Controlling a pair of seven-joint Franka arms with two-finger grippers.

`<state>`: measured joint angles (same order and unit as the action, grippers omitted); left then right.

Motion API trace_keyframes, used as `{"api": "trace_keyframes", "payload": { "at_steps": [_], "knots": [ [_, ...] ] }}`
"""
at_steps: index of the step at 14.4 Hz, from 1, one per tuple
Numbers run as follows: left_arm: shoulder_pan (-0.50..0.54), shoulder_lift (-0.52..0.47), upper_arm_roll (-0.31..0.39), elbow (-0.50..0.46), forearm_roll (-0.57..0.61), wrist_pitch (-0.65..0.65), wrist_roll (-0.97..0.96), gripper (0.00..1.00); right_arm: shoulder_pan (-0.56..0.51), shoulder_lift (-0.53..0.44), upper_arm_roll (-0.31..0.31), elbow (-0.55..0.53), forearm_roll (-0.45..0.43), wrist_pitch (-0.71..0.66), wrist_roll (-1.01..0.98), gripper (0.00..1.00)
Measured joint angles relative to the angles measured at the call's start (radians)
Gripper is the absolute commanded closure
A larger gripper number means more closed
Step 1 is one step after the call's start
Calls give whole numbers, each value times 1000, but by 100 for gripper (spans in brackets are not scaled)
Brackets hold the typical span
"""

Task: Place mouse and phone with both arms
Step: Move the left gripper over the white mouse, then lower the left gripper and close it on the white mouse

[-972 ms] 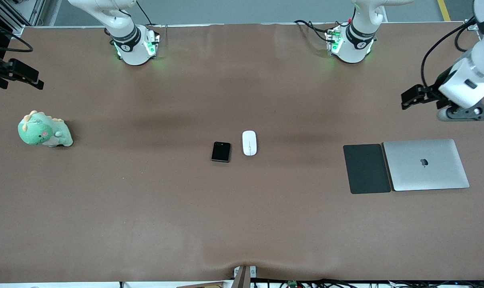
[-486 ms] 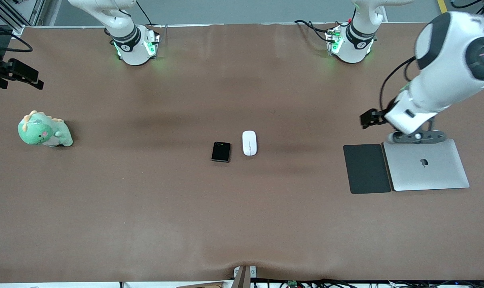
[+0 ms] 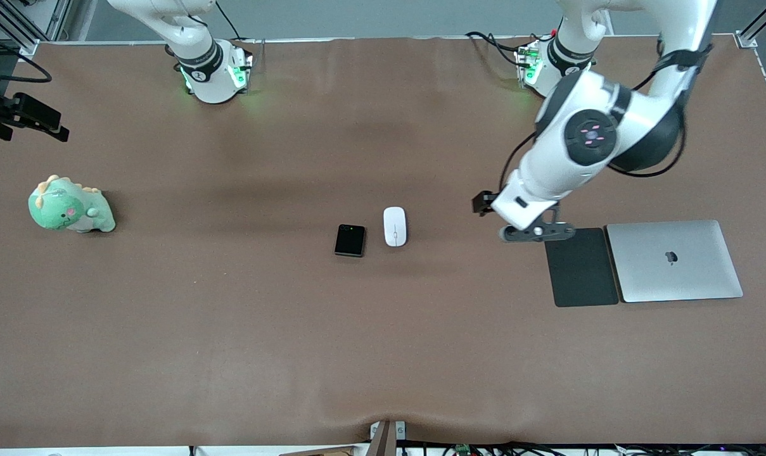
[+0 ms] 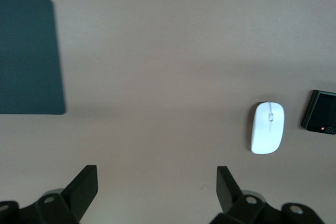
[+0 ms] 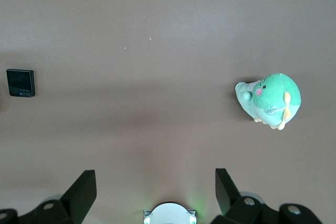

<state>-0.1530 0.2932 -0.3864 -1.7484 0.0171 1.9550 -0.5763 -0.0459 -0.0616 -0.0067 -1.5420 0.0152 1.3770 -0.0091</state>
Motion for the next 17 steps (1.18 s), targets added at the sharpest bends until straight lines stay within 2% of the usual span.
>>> {"api": "trace_keyframes", "payload": {
  "at_steps": [4,9,12,17],
  "knots": [
    [-121,112,-1,40,102,52,-192,0,0,0,0,0,0,-1,0,0],
    [-241,303,1,159,204,106,-392,0,0,0,0,0,0,-1,0,0],
    [-277,391,3,208,214,188,-428,0,0,0,0,0,0,-1,0,0],
    [-323,465,25,221,220,297,-432,2,0,0,0,0,0,-1,0,0]
  ]
}}
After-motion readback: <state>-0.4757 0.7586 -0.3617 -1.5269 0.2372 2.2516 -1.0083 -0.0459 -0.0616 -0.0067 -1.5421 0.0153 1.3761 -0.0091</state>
